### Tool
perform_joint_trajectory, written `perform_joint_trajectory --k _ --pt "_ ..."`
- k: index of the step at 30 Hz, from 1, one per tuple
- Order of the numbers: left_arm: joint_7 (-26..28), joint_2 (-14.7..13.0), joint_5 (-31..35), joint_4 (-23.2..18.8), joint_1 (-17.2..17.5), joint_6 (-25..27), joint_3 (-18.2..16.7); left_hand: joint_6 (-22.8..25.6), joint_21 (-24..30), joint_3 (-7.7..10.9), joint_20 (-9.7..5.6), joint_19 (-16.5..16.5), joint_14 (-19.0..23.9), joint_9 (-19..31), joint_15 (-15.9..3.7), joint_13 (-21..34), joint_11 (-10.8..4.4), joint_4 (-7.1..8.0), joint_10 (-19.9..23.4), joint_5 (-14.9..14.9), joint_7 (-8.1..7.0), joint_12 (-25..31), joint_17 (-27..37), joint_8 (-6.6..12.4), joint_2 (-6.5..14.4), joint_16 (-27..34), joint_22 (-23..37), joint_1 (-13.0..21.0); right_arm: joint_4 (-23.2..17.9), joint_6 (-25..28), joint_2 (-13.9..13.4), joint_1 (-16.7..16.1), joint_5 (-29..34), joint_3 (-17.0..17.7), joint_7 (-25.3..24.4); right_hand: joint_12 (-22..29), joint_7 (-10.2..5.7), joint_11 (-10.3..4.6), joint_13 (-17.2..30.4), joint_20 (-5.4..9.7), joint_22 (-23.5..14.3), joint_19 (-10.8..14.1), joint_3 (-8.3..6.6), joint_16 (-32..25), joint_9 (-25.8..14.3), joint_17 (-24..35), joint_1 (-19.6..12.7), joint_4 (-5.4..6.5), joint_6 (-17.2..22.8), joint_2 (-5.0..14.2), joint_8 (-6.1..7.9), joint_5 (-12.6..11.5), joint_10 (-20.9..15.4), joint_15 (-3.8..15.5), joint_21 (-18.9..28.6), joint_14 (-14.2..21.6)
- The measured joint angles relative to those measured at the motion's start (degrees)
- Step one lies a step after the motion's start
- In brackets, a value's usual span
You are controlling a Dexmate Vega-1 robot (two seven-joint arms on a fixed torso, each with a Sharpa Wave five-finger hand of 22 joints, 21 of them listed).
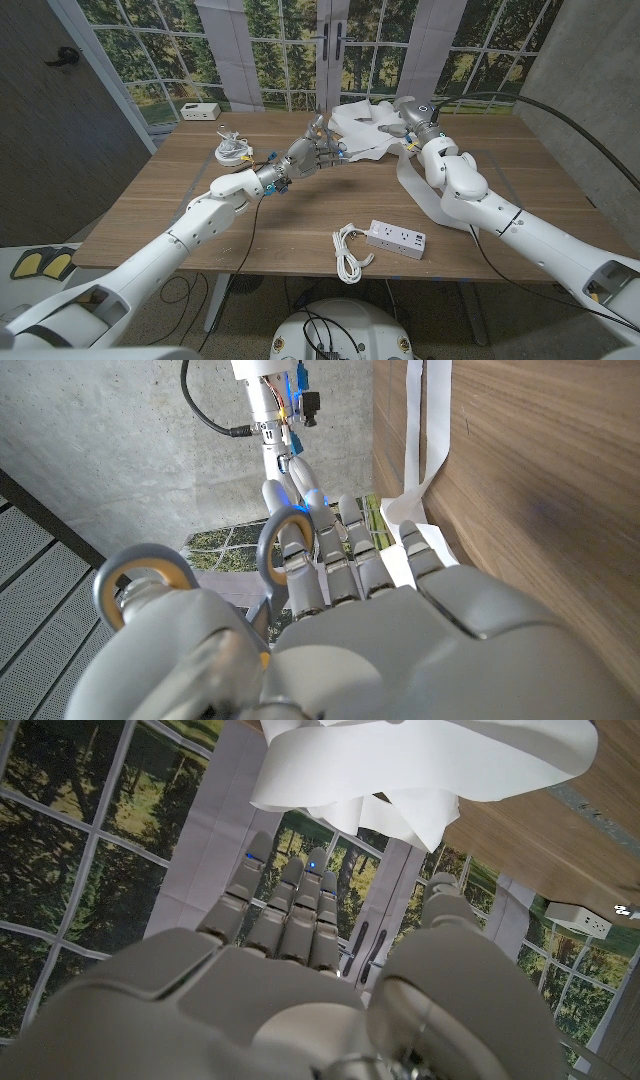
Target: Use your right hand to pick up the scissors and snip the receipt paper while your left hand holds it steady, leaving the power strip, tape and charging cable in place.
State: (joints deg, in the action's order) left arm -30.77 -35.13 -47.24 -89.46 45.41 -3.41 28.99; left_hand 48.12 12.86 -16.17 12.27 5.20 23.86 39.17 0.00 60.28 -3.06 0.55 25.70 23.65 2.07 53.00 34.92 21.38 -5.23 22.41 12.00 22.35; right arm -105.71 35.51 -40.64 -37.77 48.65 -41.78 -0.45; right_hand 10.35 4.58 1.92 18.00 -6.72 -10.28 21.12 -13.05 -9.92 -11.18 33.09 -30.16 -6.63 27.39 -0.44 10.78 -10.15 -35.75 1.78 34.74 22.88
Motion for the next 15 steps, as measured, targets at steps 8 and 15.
perform_joint_trajectory --k 8,15 --pt "0.00 0.05 -0.31 -0.01 0.12 -0.04 -0.03 -0.32 0.00 -0.32 0.00 0.00 0.00 0.00 0.00 -0.15 0.00 0.15 -0.20 0.00 0.32 0.00 0.00 -0.05 0.23 -0.46 0.00 0.23 0.33 1.89 0.07 0.50 -0.30 -1.14 1.05 -0.01 -0.40 0.55 -0.42 -0.04 0.00 -0.67 0.15 0.00 0.00 -0.71 0.00 -0.15 0.04 0.00 0.00 0.00 2.14 -0.67 -0.48 -1.64" --pt "-0.11 0.33 -0.49 0.45 0.04 -0.14 -0.04 -0.32 0.00 -0.70 -0.21 -0.21 0.00 0.00 0.00 -0.39 0.10 0.24 -0.29 0.00 0.32 0.00 0.28 -0.41 0.23 -0.46 0.00 0.23 0.39 3.18 0.07 0.56 -0.73 -1.57 1.33 -0.01 -1.03 0.84 -0.73 -0.04 0.01 -0.67 0.15 -0.40 -0.01 -1.24 -0.01 -0.16 1.12 0.00 0.49 0.00 2.83 -0.95 -0.86 -2.14"
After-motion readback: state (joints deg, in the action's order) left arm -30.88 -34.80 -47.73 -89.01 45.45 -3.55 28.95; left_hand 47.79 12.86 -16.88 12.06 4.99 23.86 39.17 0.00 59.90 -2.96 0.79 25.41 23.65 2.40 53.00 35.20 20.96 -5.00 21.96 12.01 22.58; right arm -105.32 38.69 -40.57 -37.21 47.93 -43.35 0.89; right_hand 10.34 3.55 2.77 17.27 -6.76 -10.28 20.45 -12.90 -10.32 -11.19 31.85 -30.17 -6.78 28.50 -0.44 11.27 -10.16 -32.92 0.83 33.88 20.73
